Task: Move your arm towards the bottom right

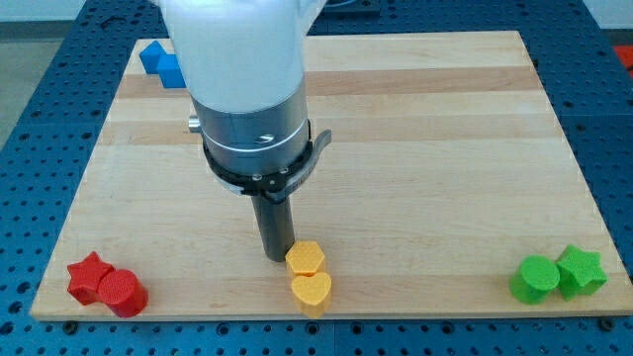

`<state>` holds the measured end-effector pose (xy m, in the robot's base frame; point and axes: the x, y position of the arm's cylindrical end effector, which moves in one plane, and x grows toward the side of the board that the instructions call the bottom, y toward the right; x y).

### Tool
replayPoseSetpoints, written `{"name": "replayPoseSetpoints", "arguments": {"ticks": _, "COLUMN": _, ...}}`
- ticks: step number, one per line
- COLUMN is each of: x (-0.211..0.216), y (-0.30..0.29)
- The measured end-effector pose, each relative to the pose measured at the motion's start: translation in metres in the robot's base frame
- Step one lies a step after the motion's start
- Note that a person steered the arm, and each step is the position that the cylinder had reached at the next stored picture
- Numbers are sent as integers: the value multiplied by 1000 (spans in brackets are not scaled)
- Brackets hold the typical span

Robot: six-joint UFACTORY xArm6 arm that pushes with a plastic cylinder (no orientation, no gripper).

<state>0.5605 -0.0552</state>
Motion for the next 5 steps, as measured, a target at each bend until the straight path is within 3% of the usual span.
{"name": "replayPoseSetpoints", "arguments": {"ticks": 1, "x": 11, "y": 0}}
{"name": "replayPoseSetpoints", "arguments": {"ticks": 2, "x": -23, "y": 11}}
{"name": "replayPoseSetpoints", "arguments": {"ticks": 3, "x": -70, "y": 83}}
{"name": "replayPoseSetpoints", "arguments": {"ticks": 5, "x": -57, "y": 293}}
